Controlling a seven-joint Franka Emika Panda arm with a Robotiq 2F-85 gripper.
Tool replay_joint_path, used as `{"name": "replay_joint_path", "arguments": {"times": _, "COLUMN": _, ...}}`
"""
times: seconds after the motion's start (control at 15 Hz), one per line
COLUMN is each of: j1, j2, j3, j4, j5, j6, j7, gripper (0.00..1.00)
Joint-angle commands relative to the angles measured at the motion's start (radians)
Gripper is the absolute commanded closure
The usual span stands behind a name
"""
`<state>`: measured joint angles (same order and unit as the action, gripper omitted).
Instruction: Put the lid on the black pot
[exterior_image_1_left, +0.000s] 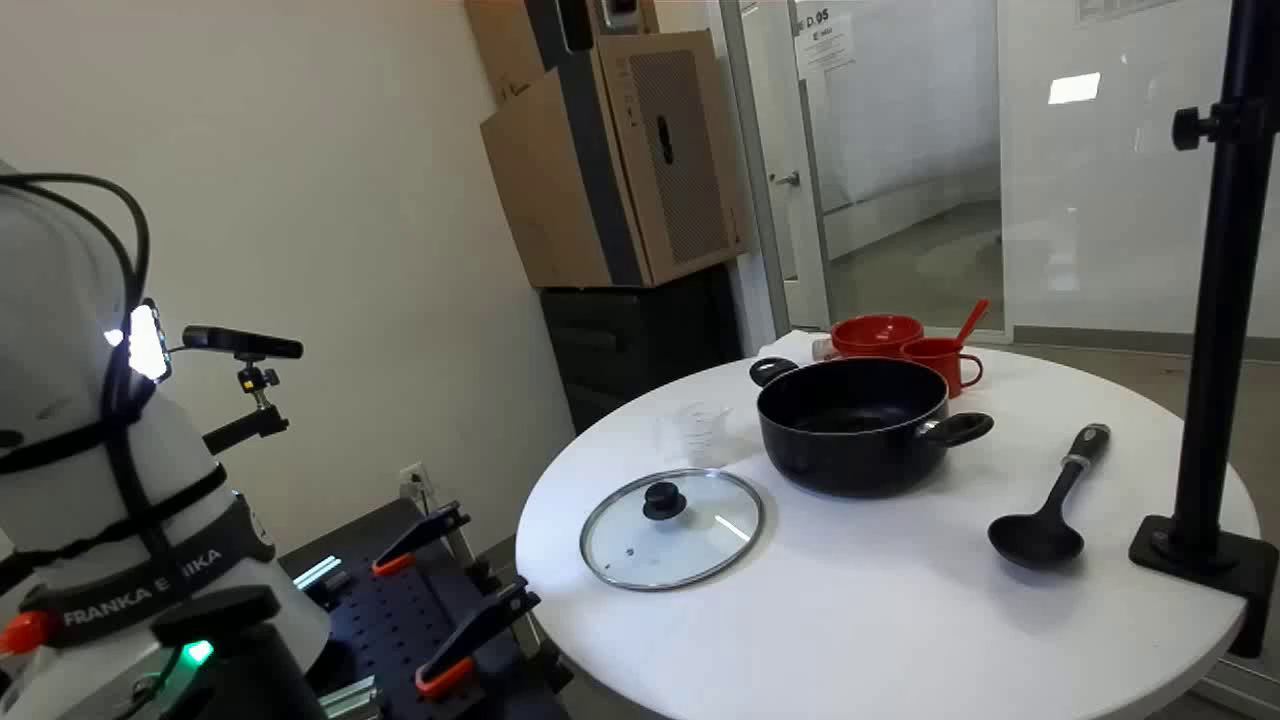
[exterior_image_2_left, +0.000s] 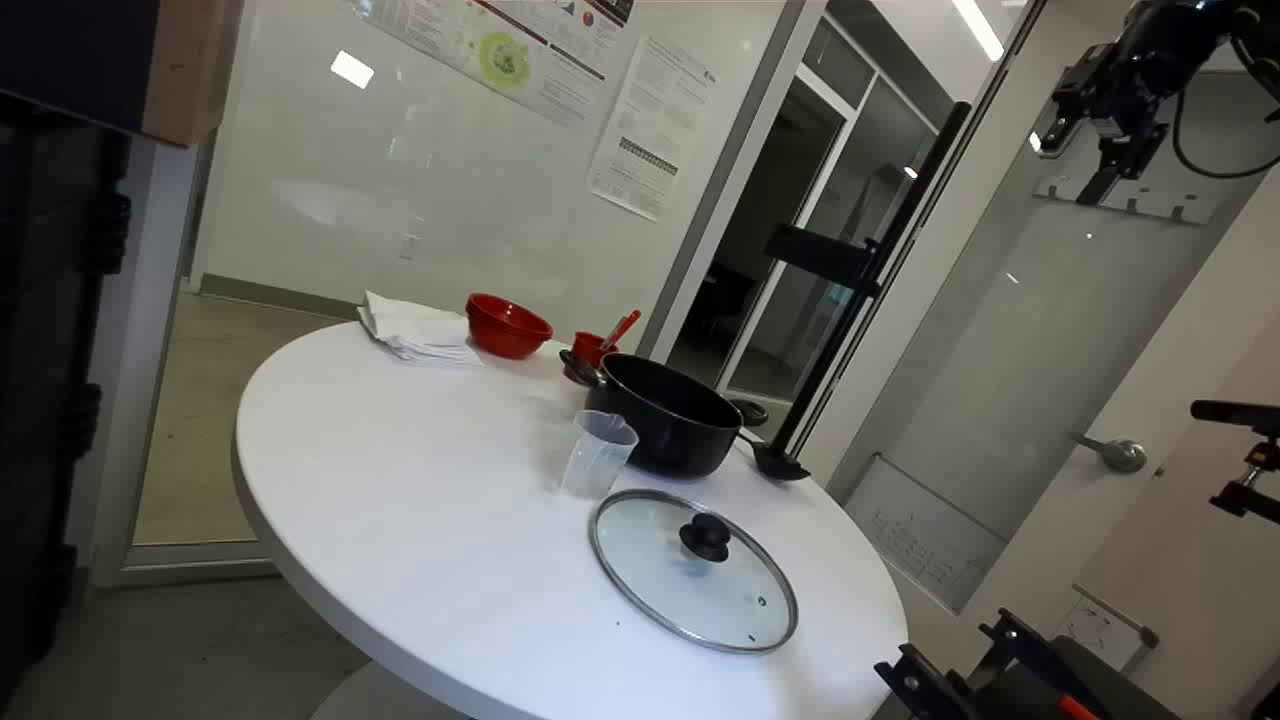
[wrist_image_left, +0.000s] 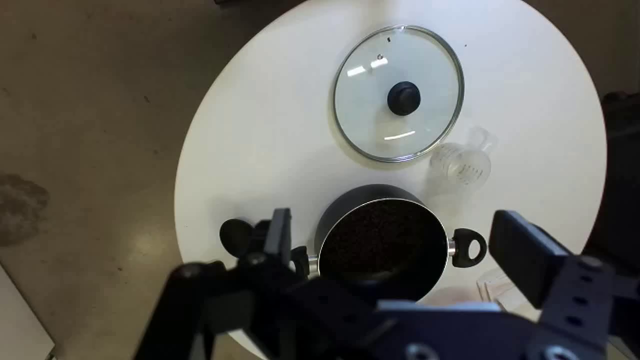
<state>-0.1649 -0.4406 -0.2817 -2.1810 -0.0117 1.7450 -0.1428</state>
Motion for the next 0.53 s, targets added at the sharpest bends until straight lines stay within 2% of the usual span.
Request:
{"name": "replay_joint_path", "arguments": {"times": 0.0, "j1": -0.014, "j2": 0.003, "j3": 0.011, "j4": 0.002, "j5": 0.005, "j6": -0.001, "j7": -0.005, "gripper": 0.00}}
{"name": "replay_joint_path", "arguments": {"times": 0.2, "j1": -0.020, "j2": -0.015, "j3": 0.032, "j4": -0.038, "j5": -0.025, "j6": 0.026, "j7": 0.020, "gripper": 0.00}}
{"name": "replay_joint_path", "arguments": {"times": 0.47, "j1": -0.010, "j2": -0.057, "j3": 0.101, "j4": -0.194, "j5": -0.107, "j6": 0.127, "j7": 0.037, "gripper": 0.00}}
